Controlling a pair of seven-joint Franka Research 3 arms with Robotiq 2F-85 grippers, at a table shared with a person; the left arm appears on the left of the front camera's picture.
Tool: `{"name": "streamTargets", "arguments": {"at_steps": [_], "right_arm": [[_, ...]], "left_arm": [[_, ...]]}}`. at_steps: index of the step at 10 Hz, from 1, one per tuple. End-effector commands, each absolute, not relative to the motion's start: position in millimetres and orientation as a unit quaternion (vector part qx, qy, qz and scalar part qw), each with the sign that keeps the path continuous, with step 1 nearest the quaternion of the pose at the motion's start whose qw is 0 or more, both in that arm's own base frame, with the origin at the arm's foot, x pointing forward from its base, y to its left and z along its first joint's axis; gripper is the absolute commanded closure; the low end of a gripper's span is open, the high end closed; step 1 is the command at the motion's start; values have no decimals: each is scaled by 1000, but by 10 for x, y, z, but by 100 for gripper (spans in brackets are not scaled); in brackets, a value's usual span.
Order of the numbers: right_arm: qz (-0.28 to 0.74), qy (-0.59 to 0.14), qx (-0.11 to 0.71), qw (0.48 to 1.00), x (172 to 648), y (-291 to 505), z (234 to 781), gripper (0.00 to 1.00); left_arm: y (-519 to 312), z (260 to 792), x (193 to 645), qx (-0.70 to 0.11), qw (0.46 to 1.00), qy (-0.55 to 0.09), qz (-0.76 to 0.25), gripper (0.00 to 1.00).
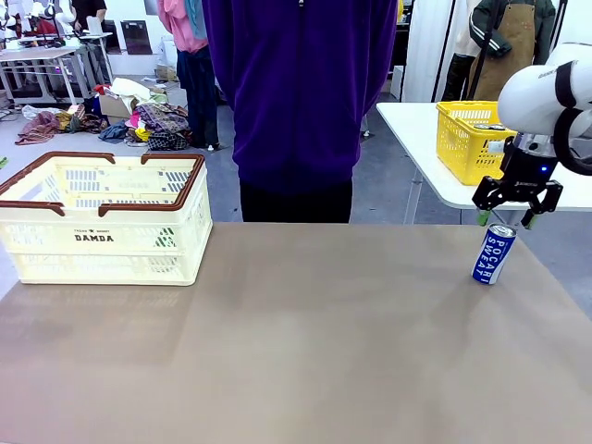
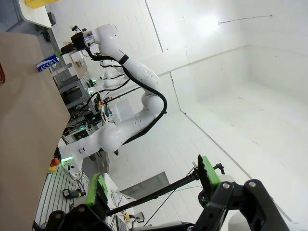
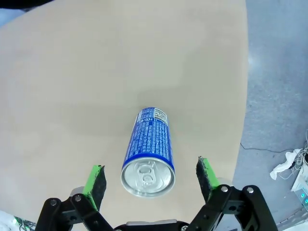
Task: Place the drinks into the Shopping basket.
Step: Pick up one drink and place it into the Shopping basket.
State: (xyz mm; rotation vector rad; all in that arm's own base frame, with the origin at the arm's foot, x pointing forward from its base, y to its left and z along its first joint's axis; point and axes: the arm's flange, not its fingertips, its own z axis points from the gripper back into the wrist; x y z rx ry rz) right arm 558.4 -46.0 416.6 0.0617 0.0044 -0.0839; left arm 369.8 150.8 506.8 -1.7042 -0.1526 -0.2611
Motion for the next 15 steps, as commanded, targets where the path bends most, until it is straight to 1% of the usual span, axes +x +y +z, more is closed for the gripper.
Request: {"name": "streamTargets", "arguments": {"at_steps": [1, 4, 7, 8, 9, 10, 13, 15], "right_arm": [[-56, 5, 29, 998, 5686, -445, 4089, 0], [-71, 27, 33, 997, 5719, -459, 3929, 0], [-73, 27, 37, 996, 5740, -440, 3894, 0], [-73, 26, 33, 996, 5741, -438, 3903, 7], [-72, 27, 31, 997, 5741, -427, 3918, 67], [-71, 33, 33, 996, 5722, -429, 3898, 100], [-71, 76, 46, 993, 5727, -425, 3877, 100], [-76, 86, 54, 992, 5744, -456, 3867, 100]], "left_arm": [[1563, 5082, 3681, -754, 643, -68, -116, 0], [1563, 5082, 3681, -754, 643, -68, -116, 0], [1563, 5082, 3681, -754, 643, -68, -116, 0], [1563, 5082, 3681, -754, 643, -68, -116, 0], [1563, 5082, 3681, -754, 643, -68, -116, 0], [1563, 5082, 3681, -754, 643, -68, -116, 0], [1563, 5082, 3681, -754, 643, -68, -116, 0], [1563, 5082, 3681, -754, 643, -68, -116, 0]]}}
